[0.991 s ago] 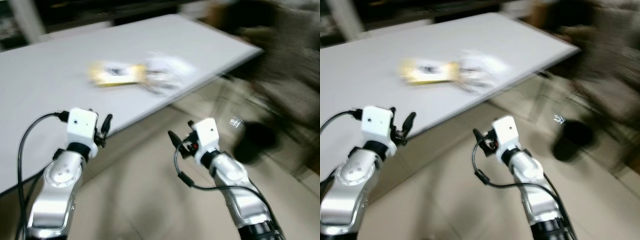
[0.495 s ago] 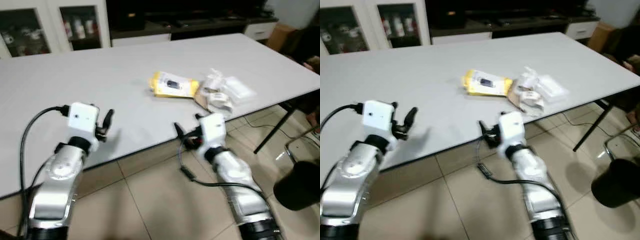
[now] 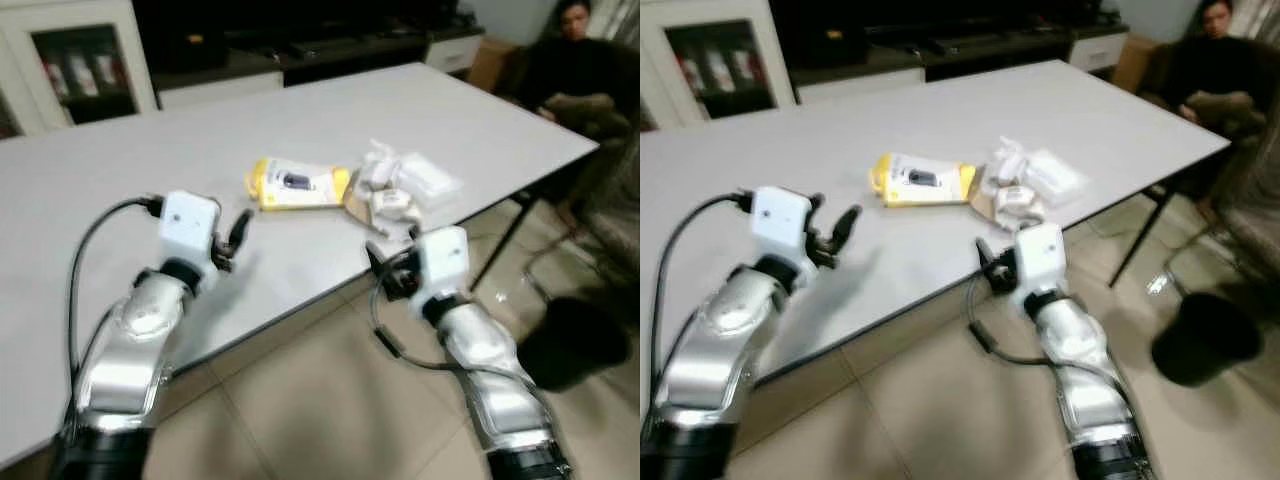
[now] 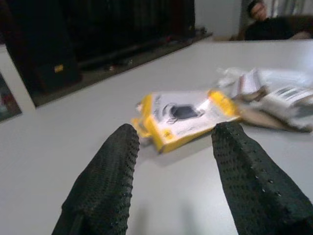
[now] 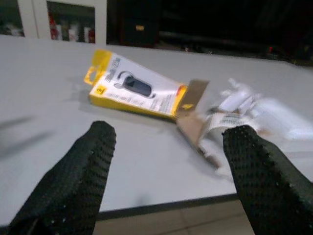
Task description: Picking trash to rubbish bin
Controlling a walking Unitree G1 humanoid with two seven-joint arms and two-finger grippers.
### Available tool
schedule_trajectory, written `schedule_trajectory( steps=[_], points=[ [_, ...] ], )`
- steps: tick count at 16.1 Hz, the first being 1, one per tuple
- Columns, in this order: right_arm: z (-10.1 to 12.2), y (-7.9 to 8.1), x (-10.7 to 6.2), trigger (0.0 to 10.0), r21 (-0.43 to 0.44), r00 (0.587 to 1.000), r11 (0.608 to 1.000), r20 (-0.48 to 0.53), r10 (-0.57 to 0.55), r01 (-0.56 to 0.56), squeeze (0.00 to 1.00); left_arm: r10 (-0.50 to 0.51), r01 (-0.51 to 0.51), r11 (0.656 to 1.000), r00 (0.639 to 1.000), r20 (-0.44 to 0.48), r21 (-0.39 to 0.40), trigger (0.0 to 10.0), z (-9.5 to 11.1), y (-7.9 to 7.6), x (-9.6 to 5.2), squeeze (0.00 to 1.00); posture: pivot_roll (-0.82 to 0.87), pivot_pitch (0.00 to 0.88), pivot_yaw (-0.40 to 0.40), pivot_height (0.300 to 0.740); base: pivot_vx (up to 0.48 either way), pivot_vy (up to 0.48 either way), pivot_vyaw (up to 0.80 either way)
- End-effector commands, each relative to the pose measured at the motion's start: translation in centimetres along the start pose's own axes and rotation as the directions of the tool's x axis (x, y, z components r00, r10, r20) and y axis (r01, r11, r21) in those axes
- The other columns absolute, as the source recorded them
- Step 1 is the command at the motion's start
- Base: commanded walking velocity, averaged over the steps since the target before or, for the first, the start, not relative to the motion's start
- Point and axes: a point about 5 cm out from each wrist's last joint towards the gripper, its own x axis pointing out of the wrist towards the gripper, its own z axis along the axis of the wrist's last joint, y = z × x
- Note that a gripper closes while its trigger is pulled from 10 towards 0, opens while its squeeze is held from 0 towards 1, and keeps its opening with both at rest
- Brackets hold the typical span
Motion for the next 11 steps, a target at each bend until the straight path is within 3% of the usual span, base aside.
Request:
schedule_trajectory(
  steps=[1, 11],
  points=[
    [0.2, -1.0, -0.4, 10.0, -0.015, 1.0, 0.999, 0.009, -0.028, 0.028, 0.0, -0.008, 0.008, 1.0, 1.0, 0.003, 0.003, 10.0, 0.2, -0.5, 0.3, 0.0, 0.0, 0.016, -0.045, 0.74, 0.304, 0.0, 0.0],
    [0.3, -0.3, -0.8, 10.0, 0.002, 1.0, 1.0, 0.005, 0.009, -0.009, 0.0, 0.072, -0.072, 0.997, 0.997, -0.011, -0.019, 10.0, 0.2, 1.1, 0.5, 0.0, 0.01, 0.076, -0.065, 0.74, 0.306, 0.0, 0.0]
  ],
)
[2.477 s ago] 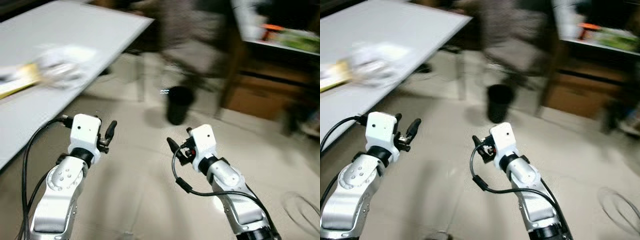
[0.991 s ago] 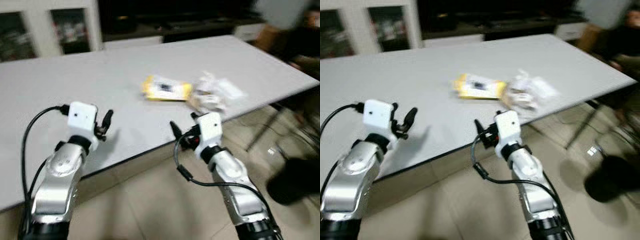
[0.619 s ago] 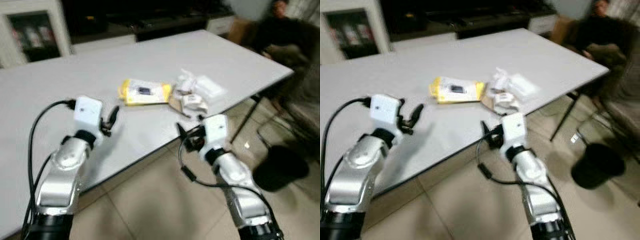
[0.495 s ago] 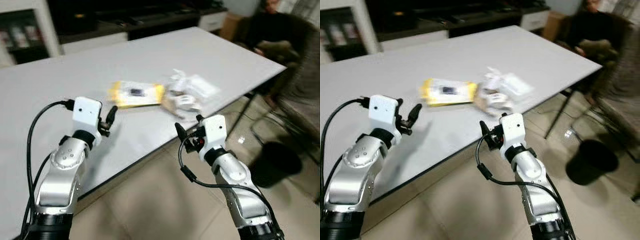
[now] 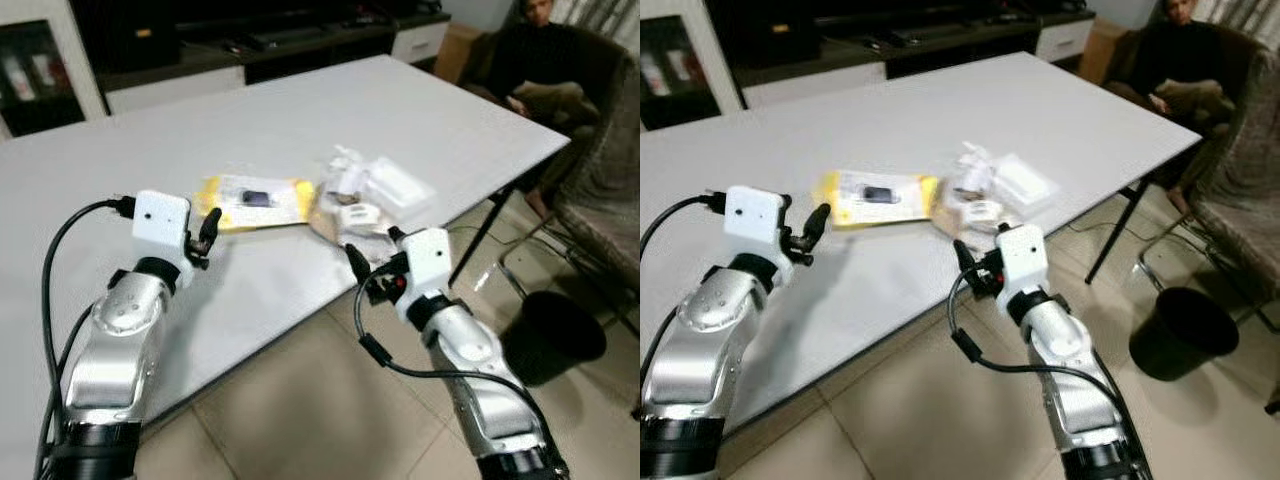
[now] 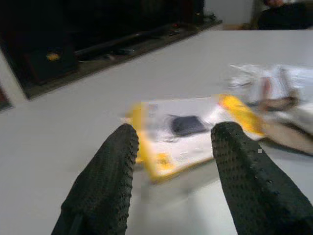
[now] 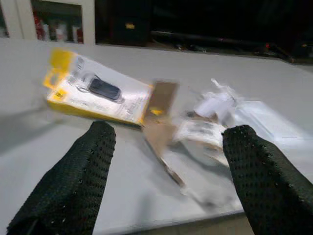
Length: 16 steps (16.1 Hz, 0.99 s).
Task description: Picking trash to rubbish bin
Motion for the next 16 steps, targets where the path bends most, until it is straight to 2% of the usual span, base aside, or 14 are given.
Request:
schedule_trajectory(
  steps=[1, 3, 4, 7, 11, 14, 16],
  points=[
    [0.2, -0.4, -0.3, 10.0, 0.012, 1.0, 1.0, -0.002, -0.016, 0.016, 0.0, 0.004, -0.004, 1.0, 1.0, 0.014, -0.005, 10.0, 0.6, 0.3, 0.3, 0.0, 0.01, 0.089, -0.067, 0.74, 0.307, 0.0, 0.0],
    [0.3, -0.3, -0.6, 10.0, 0.019, 1.0, 1.0, -0.002, -0.018, 0.018, 0.0, -0.008, 0.009, 0.999, 1.0, 0.03, -0.034, 10.0, 1.0, 0.5, 0.4, 0.0, 0.0, 0.115, -0.067, 0.74, 0.306, 0.0, 0.0],
    [0.1, -0.1, -1.2, 10.0, 0.029, 1.0, 0.999, -0.013, -0.017, 0.017, 0.0, 0.005, -0.003, 0.998, 0.999, 0.039, -0.059, 10.0, 1.2, 1.1, 0.2, 0.0, 0.0, 0.138, -0.064, 0.74, 0.304, 0.0, 0.0],
    [-0.4, 0.3, -2.3, 10.0, 0.041, 0.999, 0.999, -0.036, -0.018, 0.019, 0.0, 0.044, -0.042, 0.998, 0.999, 0.029, -0.055, 10.0, 1.0, 2.2, -0.4, 0.0, -0.01, 0.154, -0.058, 0.74, 0.308, 0.0, 0.0],
    [-0.2, 0.5, -2.4, 10.0, 0.058, 0.999, 0.998, -0.031, -0.028, 0.03, 0.0, 0.044, -0.043, 0.998, 0.999, 0.014, -0.038, 10.0, 0.7, 2.7, -0.3, 0.0, -0.02, 0.157, -0.053, 0.74, 0.308, 0.0, 0.0],
    [0.1, 0.7, -2.9, 10.0, 0.066, 1.0, 0.998, -0.018, -0.025, 0.026, 0.0, 0.048, -0.048, 0.998, 0.999, 0.001, -0.033, 10.0, 0.2, 2.7, -0.8, 0.0, -0.02, 0.148, -0.041, 0.74, 0.308, 0.0, 0.0],
    [0.1, 0.5, -2.8, 10.0, 0.075, 0.999, 0.997, -0.012, -0.035, 0.036, 0.0, 0.082, -0.082, 0.996, 0.997, 0.004, -0.045, 10.0, 0.2, 3.2, -0.5, 0.0, -0.01, 0.147, -0.032, 0.74, 0.154, 0.0, 0.0]
  ],
)
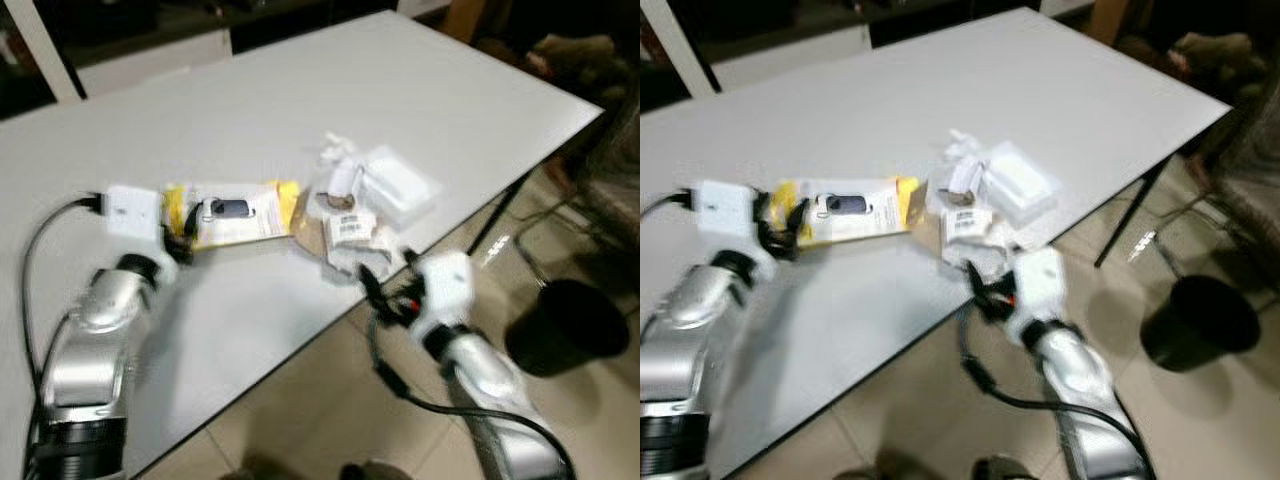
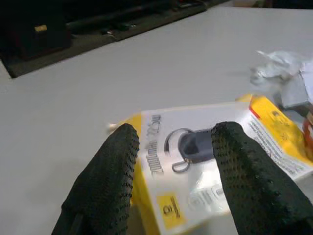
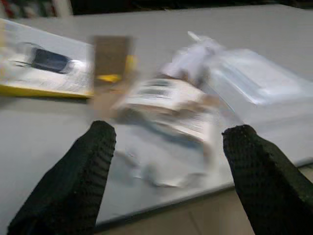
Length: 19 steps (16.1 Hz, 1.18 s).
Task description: Picking trash to rubbish bin
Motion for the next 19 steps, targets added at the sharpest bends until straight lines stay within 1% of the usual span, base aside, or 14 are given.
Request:
schedule_trajectory(
  steps=[1, 2, 3, 4, 7, 8, 9, 10, 12, 14, 15, 16, 17, 19],
  points=[
    [0.5, 0.4, 0.1, 10.0, 0.012, 1.0, 1.0, 0.03, 0.005, -0.005, 0.0, 0.057, -0.057, 0.998, 0.998, 0.0, 0.005, 10.0, -0.1, 1.2, -0.2, 0.0, -0.01, 0.141, -0.026, 0.74, 0.0, 0.0, 0.0],
    [0.5, 0.4, 0.5, 10.0, 0.029, 0.999, 1.0, 0.039, -0.011, 0.01, 0.0, 0.081, -0.081, 0.997, 0.997, -0.008, -0.011, 10.0, -0.5, 2.1, 0.3, 0.0, -0.01, 0.139, -0.018, 0.74, 0.0, 0.0, 0.0],
    [0.3, 0.5, 0.5, 10.0, 0.027, 0.999, 1.0, 0.034, -0.014, 0.013, 0.0, 0.114, -0.113, 0.992, 0.994, 0.006, -0.047, 10.0, -0.9, 2.9, 0.4, 1.0, -0.02, 0.139, 0.0, 0.74, 0.0, 0.0, 0.0],
    [0.5, 0.3, 0.5, 10.0, 0.028, 0.999, 0.999, 0.042, -0.023, 0.022, 0.0, 0.146, -0.145, 0.986, 0.989, 0.016, -0.083, 10.0, -1.1, 3.7, 0.6, 1.0, -0.03, 0.135, 0.0, 0.74, 0.0, 0.0, 0.0],
    [0.6, 0.1, 0.1, 10.0, 0.041, 0.998, 0.998, 0.048, -0.045, 0.043, 0.0, 0.189, -0.183, 0.973, 0.982, 0.031, -0.139, 10.0, -1.4, 5.4, 0.9, 1.0, -0.05, 0.131, 0.004, 0.74, 0.0, 0.0, 0.0],
    [0.6, 0.1, 0.0, 10.0, 0.038, 0.998, 0.998, 0.049, -0.047, 0.045, 0.0, 0.185, -0.172, 0.964, 0.982, 0.045, -0.202, 10.0, -1.6, 6.0, 1.4, 1.0, -0.05, 0.122, 0.004, 0.74, 0.0, 0.0, 0.0],
    [0.7, -0.1, -0.1, 10.0, 0.04, 0.997, 0.998, 0.053, -0.049, 0.047, 0.0, 0.155, -0.129, 0.947, 0.986, 0.066, -0.295, 10.0, -1.6, 6.1, 2.0, 1.0, -0.06, 0.122, 0.005, 0.74, 0.0, 0.0, 0.0],
    [0.7, -0.3, -0.1, 10.0, 0.041, 0.997, 0.998, 0.054, -0.052, 0.049, 0.0, 0.107, -0.058, 0.915, 0.989, 0.101, -0.4, 10.0, -1.6, 6.1, 2.5, 1.0, -0.06, 0.125, 0.005, 0.74, 0.0, 0.0, 0.0],
    [0.6, -0.5, -0.5, 10.0, 0.04, 0.998, 0.998, 0.046, -0.053, 0.051, 0.0, 0.07, -0.016, 0.887, 0.992, 0.101, -0.462, 10.0, -2.1, 6.2, 3.0, 1.0, -0.07, 0.128, 0.005, 0.74, 0.0, 0.0, 0.0],
    [0.7, -0.4, -0.8, 10.0, 0.041, 0.998, 0.999, 0.044, -0.038, 0.036, 0.0, 0.054, -0.045, 0.897, 0.998, 0.008, -0.439, 10.0, -4.3, 6.7, 3.3, 1.0, -0.08, 0.141, 0.003, 0.74, 0.0, 0.0, 0.0],
    [0.7, -0.3, -0.9, 10.0, 0.044, 0.998, 0.998, 0.045, -0.036, 0.034, 0.0, 0.073, -0.067, 0.894, 0.997, -0.004, -0.443, 10.0, -4.9, 7.1, 3.1, 0.72, -0.08, 0.141, 0.001, 0.74, 0.0, 0.0, 0.0],
    [0.7, -0.3, -1.0, 10.0, 0.046, 0.998, 0.998, 0.045, -0.035, 0.033, 0.0, 0.081, -0.074, 0.893, 0.997, -0.003, -0.443, 10.0, -5.1, 7.3, 3.1, 0.13, -0.08, 0.141, 0.001, 0.74, 0.0, 0.0, 0.0],
    [0.7, -0.1, -1.1, 10.0, 0.047, 0.999, 0.999, 0.046, -0.027, 0.024, 0.0, 0.109, -0.097, 0.89, 0.994, 0.001, -0.445, 10.0, -5.4, 7.8, 2.9, 0.0, -0.09, 0.145, -0.002, 0.74, 0.0, 0.0, 0.0],
    [0.8, 0.1, -1.2, 10.0, 0.05, 0.999, 0.999, 0.048, -0.02, 0.017, 0.0, 0.137, -0.114, 0.882, 0.99, 0.017, -0.457, 10.0, -5.5, 8.1, 3.0, 0.0, -0.09, 0.152, -0.004, 0.74, 0.0, 0.0, 0.0]
  ],
)
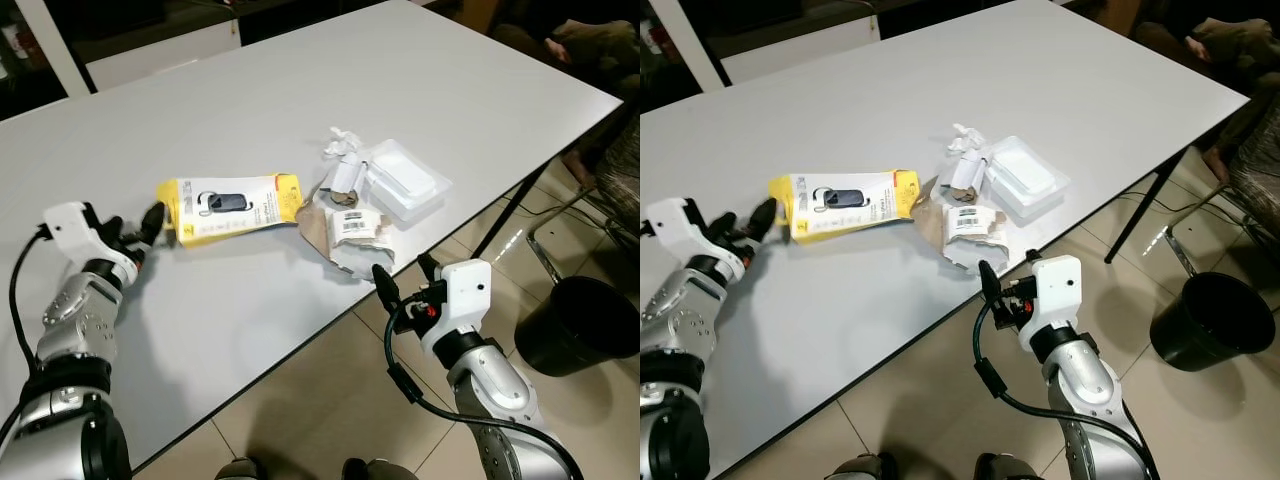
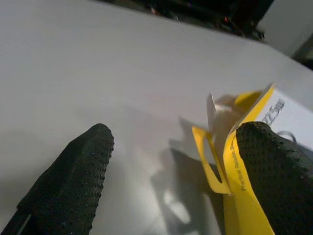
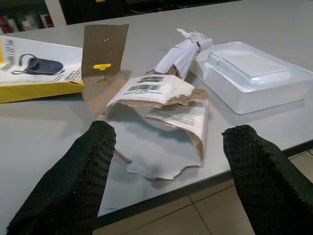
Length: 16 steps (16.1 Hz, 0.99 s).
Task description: Picking trash to rubbish bin
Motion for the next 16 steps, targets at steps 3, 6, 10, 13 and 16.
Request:
schedule_trajectory(
  steps=[3, 6, 10, 13, 16],
  points=[
    [0.2, 0.7, -0.8, 10.0, 0.019, 0.999, 0.999, 0.0, 0.046, -0.046, 0.0, -0.083, 0.09, 0.984, 0.995, 0.05, -0.155, 10.0, 0.1, -0.7, 0.7, 0.0, -0.11, 0.165, -0.013, 0.74, 0.0, 0.0, 0.0],
    [0.2, 0.7, -0.9, 10.0, 0.019, 0.999, 0.999, -0.005, 0.048, -0.048, 0.0, -0.152, 0.162, 0.971, 0.986, 0.069, -0.174, 10.0, 0.1, -1.7, 1.1, 0.0, -0.12, 0.172, -0.018, 0.74, 0.0, 0.0, 0.0],
    [0.5, 0.9, -1.0, 10.0, 0.013, 0.998, 0.998, -0.003, 0.059, -0.059, 0.0, -0.17, 0.169, 0.984, 0.985, -0.019, -0.048, 10.0, -1.5, -2.9, 1.5, 0.0, -0.13, 0.179, -0.023, 0.74, 0.0, 0.0, 0.0],
    [0.6, 1.0, -1.1, 10.0, 0.012, 0.998, 0.998, 0.001, 0.063, -0.063, 0.0, -0.157, 0.156, 0.987, 0.987, -0.036, -0.027, 10.0, -1.9, -3.0, 1.5, 0.0, -0.14, 0.18, -0.023, 0.74, 0.0, 0.0, 0.0],
    [0.7, 1.1, -1.1, 10.0, 0.012, 0.998, 0.998, 0.005, 0.069, -0.069, 0.0, -0.198, 0.198, 0.977, 0.98, -0.001, -0.085, 9.9, -1.6, -3.9, 2.0, 0.0, -0.14, 0.181, -0.025, 0.74, 0.0, 0.0, 0.0]
  ],
)
